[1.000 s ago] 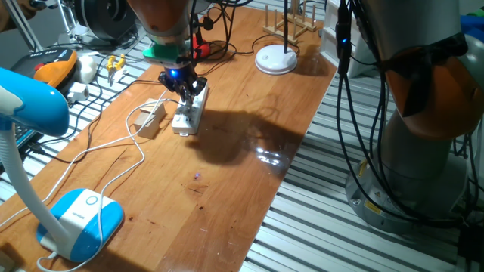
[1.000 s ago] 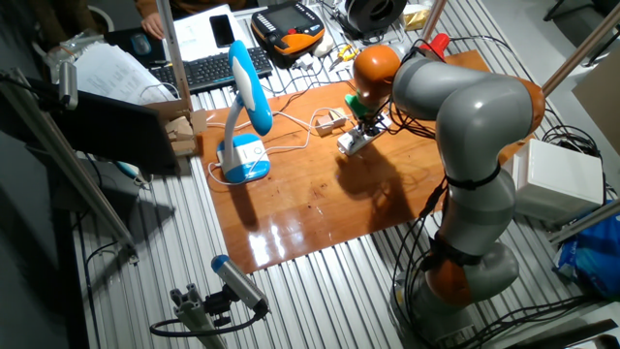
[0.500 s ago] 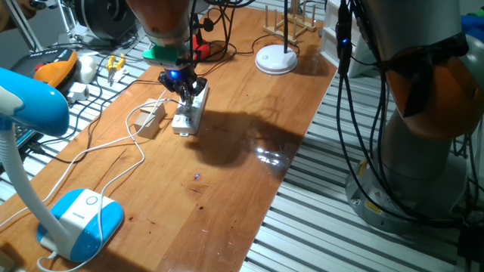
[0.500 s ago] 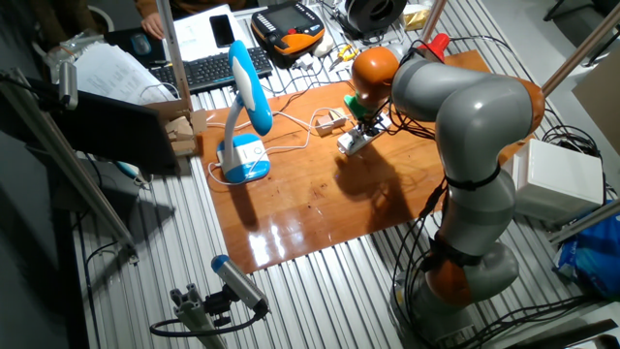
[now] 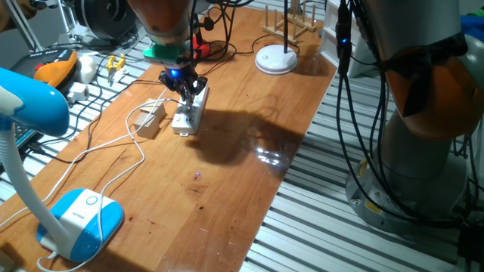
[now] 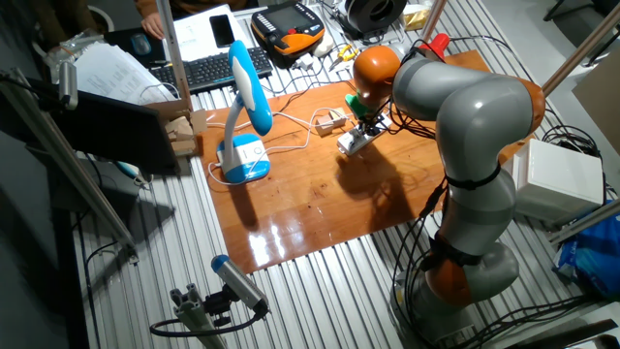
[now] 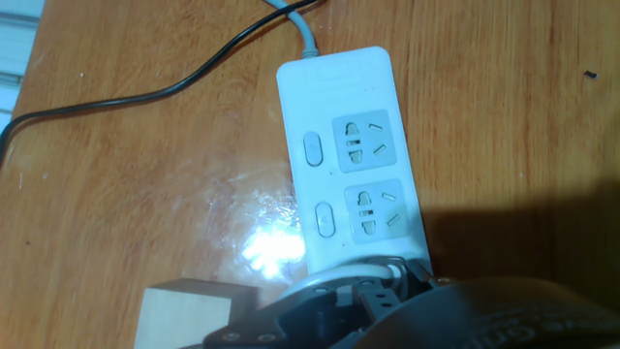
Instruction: Plug in the power cord of the desk lamp, turn on the socket, and light up the desk lamp
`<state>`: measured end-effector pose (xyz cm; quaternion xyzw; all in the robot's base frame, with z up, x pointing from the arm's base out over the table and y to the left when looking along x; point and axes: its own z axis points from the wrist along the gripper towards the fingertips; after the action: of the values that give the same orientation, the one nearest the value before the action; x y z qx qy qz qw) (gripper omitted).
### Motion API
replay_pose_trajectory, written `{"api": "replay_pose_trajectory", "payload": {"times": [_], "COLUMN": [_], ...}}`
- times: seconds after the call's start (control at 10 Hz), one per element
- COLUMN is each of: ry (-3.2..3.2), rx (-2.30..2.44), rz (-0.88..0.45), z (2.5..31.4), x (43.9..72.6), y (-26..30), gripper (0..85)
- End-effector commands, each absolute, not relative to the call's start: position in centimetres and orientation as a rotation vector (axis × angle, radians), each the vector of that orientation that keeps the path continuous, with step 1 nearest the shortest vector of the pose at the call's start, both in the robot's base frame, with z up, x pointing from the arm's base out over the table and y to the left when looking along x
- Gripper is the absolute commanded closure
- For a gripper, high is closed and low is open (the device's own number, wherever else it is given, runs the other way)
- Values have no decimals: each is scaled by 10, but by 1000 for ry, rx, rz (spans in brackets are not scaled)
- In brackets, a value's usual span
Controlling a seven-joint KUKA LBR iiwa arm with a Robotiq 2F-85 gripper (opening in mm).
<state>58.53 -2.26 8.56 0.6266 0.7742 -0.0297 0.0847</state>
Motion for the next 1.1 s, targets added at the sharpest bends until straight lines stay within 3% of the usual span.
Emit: {"api": "replay_pose_trajectory", "payload": {"times": [0.0, 1.0], "ry": [2307, 2305], "rx": [1870, 1880], "rz": [-90, -77], "z": [85, 83], "x": [585, 585], "y": [-23, -22], "gripper": [850, 850]}}
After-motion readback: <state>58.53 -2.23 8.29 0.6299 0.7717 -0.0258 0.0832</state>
